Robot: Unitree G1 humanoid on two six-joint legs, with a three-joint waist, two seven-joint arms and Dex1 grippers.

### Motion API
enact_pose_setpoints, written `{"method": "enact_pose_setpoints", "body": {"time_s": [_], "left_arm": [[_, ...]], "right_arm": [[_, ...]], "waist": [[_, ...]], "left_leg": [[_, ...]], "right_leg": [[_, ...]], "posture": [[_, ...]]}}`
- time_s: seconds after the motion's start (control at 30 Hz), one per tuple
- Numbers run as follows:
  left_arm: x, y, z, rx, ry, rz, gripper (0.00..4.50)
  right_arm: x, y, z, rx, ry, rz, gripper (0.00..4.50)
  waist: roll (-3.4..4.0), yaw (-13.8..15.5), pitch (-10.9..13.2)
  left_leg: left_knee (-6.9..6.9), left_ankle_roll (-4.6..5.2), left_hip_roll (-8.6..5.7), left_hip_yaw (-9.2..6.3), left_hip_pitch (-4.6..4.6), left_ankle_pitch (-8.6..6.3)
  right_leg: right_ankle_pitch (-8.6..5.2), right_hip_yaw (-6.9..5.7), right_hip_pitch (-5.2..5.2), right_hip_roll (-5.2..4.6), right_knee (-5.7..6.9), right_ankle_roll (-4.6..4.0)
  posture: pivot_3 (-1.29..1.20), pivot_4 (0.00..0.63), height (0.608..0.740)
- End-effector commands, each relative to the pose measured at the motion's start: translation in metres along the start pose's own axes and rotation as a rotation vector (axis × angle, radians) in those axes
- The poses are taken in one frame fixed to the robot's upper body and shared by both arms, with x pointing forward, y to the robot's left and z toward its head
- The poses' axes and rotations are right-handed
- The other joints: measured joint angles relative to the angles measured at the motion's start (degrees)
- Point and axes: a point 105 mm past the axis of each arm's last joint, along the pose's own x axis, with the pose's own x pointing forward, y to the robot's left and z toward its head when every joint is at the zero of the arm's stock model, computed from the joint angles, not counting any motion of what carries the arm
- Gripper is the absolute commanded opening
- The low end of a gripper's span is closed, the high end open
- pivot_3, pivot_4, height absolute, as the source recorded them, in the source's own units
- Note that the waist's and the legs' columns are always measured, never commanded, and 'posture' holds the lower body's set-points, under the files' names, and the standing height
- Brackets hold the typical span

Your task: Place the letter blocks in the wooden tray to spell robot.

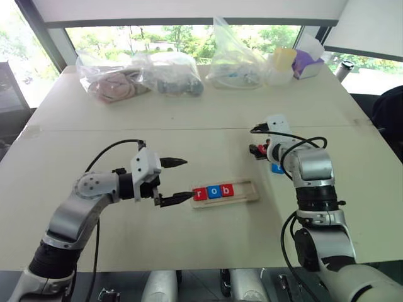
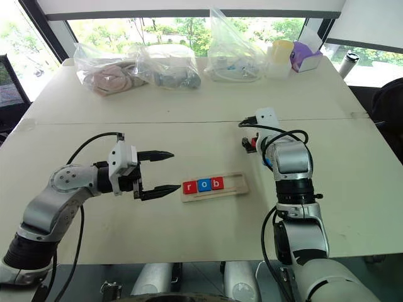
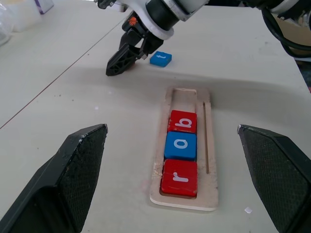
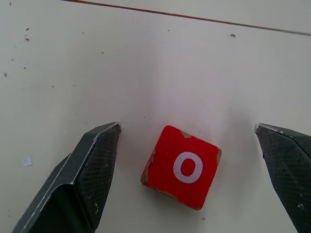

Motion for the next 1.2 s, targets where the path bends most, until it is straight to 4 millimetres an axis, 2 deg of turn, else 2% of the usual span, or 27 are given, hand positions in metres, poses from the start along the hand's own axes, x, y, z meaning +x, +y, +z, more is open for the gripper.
{"method": "enact_pose_setpoints", "body": {"time_s": [0.03, 0.2, 0.37, 0.47, 0.63, 0.73, 0.83, 1.0, 1.07, 1.2], "left_arm": [[-0.003, 0.008, 0.013, 0.03, -0.043, 0.036, 4.5], [0.001, 0.008, 0.013, 0.035, -0.048, 0.036, 4.5], [0.005, 0.009, 0.013, 0.04, -0.053, 0.035, 4.5], [0.007, 0.01, 0.011, 0.045, -0.055, 0.038, 4.5], [0.011, 0.011, 0.008, 0.042, -0.066, 0.035, 4.5], [0.014, 0.01, 0.007, 0.04, -0.073, 0.026, 4.5], [0.017, 0.009, 0.008, 0.036, -0.081, 0.012, 4.5], [0.022, 0.01, 0.006, 0.031, -0.087, -0.014, 4.5], [0.026, 0.008, 0.004, 0.023, -0.091, -0.031, 4.5], [0.031, 0.005, 0.002, 0.021, -0.103, -0.055, 4.5]], "right_arm": [[-0.006, 0.005, -0.008, 0.026, 0.029, 0.009, 4.46], [-0.012, 0.008, -0.015, 0.034, 0.044, 0.002, 4.46], [-0.009, 0.006, -0.022, 0.094, 0.07, -0.015, 4.46], [-0.004, 0.002, -0.02, 0.11, 0.071, -0.029, 3.6], [-0.003, 0.001, -0.003, 0.096, 0.019, -0.033, 1.15], [-0.009, -0.005, 0.004, 0.09, 0.007, -0.051, 1.14], [-0.025, -0.012, 0.009, 0.035, -0.005, -0.061, 1.14], [-0.076, -0.019, 0.011, -0.063, -0.048, 0.0, 1.14], [-0.092, -0.018, 0.003, -0.111, -0.081, 0.039, 1.14], [-0.109, -0.018, -0.018, -0.136, -0.082, 0.094, 1.14]], "waist": [[0.0, 0.01, 0.0], [0.0, 0.02, 0.0], [0.0, -0.01, -0.01], [-0.01, -0.03, -0.03], [-0.02, -0.1, -0.04], [-0.01, -0.09, -0.04], [0.03, 0.25, -0.01], [0.03, 0.2, -0.01], [0.01, 0.08, -0.02], [0.01, -0.04, -0.02]], "left_leg": [[0.0, 0.0, 0.0, -0.01, 0.0, 0.0], [0.0, 0.0, 0.0, -0.02, 0.0, 0.0], [0.0, 0.0, 0.0, -0.02, 0.01, 0.0], [0.0, 0.0, 0.0, -0.03, 0.01, 0.0], [0.03, 0.0, 0.0, -0.02, 0.04, 0.0], [0.03, 0.01, 0.0, -0.02, 0.03, 0.0], [0.02, 0.01, 0.0, -0.04, 0.0, 0.0], [-0.03, 0.01, -0.02, -0.06, -0.1, 0.0], [-0.09, 0.02, -0.02, -0.07, -0.08, -0.01], [-0.11, 0.04, 0.0, -0.11, -0.04, -0.02]], "right_leg": [[0.0, 0.0, 0.0, 0.0, 0.0, 0.0], [0.0, 0.0, 0.0, 0.01, 0.0, 0.0], [-0.01, 0.0, 0.01, 0.02, 0.0, -0.01], [-0.01, 0.0, 0.02, 0.02, 0.0, -0.01], [-0.06, 0.01, 0.05, 0.02, 0.0, -0.13], [-0.05, 0.01, 0.05, 0.02, 0.0, -0.12], [-0.03, 0.0, 0.04, 0.02, -0.01, -0.06], [-0.03, 0.0, -0.01, 0.0, -0.11, 0.01], [-0.05, -0.02, -0.02, 0.0, -0.11, 0.03], [-0.16, -0.05, 0.0, 0.04, -0.09, -0.11]], "posture": [[0.0, 0.15, 0.74], [0.0, 0.15, 0.74], [0.0, 0.15, 0.74], [0.0, 0.15, 0.74], [0.0, 0.15, 0.74], [0.0, 0.15, 0.74], [0.0, 0.15, 0.74], [0.0, 0.15, 0.74], [0.0, 0.15, 0.74], [0.0, 0.15, 0.74]]}}
